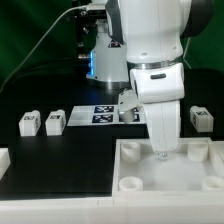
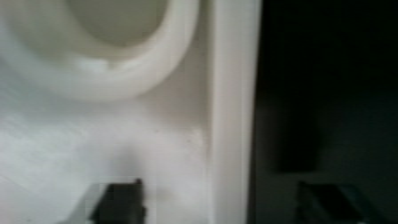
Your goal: Assemble one leg
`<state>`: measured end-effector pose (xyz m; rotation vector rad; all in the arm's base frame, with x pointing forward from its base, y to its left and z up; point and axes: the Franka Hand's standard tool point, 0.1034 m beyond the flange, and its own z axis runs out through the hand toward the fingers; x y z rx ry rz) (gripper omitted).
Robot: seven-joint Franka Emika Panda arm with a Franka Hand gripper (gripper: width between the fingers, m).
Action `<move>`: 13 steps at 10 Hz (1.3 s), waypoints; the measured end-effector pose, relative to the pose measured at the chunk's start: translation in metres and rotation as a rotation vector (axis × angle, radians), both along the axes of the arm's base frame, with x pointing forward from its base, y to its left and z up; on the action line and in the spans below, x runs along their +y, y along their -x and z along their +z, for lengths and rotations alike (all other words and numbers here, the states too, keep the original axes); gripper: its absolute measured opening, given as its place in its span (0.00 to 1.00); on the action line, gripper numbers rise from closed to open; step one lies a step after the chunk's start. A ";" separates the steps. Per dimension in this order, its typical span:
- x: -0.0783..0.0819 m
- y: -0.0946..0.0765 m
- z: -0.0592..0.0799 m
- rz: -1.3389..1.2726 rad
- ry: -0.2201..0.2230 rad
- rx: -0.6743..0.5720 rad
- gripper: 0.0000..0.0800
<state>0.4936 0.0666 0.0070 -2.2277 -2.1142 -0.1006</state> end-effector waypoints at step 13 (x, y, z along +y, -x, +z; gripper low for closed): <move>0.029 0.008 0.032 -0.295 -0.003 -0.003 0.81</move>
Offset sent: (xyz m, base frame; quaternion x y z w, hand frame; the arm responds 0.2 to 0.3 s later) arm 0.0000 0.0000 0.0000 0.0000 0.0000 0.0000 1.0000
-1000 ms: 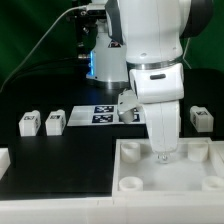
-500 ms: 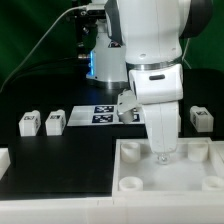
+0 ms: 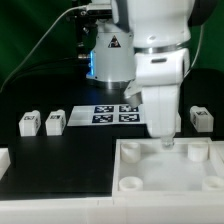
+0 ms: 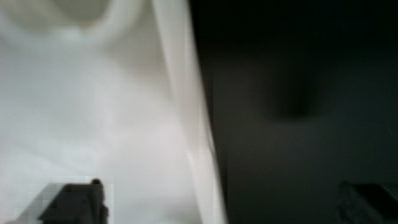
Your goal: Assemble one leg
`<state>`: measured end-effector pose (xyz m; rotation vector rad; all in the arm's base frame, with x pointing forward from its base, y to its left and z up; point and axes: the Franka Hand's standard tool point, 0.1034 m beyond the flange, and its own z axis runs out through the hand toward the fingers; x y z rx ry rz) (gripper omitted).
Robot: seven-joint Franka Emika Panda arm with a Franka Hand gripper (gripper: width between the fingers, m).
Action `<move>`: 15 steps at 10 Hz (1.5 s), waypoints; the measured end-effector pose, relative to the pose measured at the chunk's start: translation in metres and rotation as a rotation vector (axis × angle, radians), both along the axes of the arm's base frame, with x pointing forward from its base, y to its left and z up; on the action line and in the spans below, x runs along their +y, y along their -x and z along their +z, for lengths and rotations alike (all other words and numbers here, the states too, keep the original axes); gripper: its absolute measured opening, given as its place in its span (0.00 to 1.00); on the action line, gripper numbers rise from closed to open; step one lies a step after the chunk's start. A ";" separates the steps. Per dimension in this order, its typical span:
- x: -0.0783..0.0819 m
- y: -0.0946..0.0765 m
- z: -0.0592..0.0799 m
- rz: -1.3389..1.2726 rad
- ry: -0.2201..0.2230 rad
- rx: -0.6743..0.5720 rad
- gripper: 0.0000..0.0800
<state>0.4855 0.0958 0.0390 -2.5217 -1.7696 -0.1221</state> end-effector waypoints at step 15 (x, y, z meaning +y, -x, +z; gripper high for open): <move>0.074 0.052 0.002 -1.245 0.023 0.295 0.81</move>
Offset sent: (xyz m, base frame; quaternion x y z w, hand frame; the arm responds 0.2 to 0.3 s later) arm -0.0173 0.0202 0.0040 -0.0291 0.0419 0.2585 0.9647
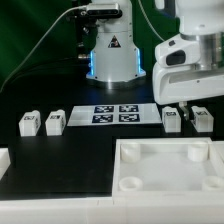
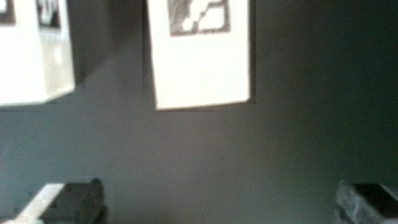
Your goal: Assemble one leg
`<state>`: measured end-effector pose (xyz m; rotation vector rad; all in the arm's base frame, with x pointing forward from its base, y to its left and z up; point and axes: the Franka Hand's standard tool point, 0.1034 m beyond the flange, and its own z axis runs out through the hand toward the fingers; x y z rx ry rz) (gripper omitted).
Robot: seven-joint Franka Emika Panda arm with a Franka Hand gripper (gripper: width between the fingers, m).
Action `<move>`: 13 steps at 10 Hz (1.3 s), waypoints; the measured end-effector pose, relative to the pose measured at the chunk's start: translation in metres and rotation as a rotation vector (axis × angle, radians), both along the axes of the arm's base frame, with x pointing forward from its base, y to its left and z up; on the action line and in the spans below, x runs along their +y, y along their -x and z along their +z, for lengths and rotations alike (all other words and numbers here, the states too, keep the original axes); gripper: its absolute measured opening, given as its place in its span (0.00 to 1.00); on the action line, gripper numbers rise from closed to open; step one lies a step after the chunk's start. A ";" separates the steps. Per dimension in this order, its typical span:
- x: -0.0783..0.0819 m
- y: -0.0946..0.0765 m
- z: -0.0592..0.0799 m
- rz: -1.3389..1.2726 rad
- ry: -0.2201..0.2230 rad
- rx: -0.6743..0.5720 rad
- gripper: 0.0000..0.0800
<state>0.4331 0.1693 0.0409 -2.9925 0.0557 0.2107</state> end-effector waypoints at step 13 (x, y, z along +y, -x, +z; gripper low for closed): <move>0.007 0.043 -0.024 0.079 0.002 0.698 0.81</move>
Offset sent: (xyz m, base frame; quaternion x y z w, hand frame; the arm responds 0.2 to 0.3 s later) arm -0.0033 0.0062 -0.0032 0.0057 -0.2129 0.0464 0.9760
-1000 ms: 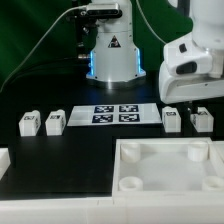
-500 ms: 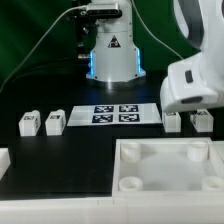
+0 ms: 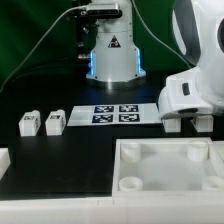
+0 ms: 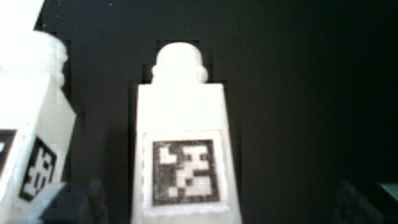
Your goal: Assemble one leg
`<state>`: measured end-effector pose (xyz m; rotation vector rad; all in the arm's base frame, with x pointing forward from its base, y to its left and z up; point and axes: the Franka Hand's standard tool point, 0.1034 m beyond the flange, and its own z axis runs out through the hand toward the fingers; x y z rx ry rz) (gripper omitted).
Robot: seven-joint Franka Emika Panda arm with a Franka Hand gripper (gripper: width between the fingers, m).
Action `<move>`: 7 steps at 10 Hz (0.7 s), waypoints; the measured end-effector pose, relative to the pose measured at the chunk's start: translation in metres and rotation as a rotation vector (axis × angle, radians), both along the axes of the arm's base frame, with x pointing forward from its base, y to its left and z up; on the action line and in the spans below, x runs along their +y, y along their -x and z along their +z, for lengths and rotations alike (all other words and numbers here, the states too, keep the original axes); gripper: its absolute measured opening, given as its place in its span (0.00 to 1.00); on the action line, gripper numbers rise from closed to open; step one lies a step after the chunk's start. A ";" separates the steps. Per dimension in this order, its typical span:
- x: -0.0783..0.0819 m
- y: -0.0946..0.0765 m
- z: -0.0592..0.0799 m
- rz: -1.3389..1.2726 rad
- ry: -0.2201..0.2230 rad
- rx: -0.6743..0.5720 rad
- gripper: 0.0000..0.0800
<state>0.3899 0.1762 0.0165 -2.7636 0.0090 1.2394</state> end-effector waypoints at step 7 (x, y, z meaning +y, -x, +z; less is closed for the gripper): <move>0.000 0.002 -0.001 0.002 0.000 0.005 0.36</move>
Offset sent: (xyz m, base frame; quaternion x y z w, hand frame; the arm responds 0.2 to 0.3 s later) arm 0.0000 0.0000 0.0000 0.0000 0.0000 0.0000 1.0000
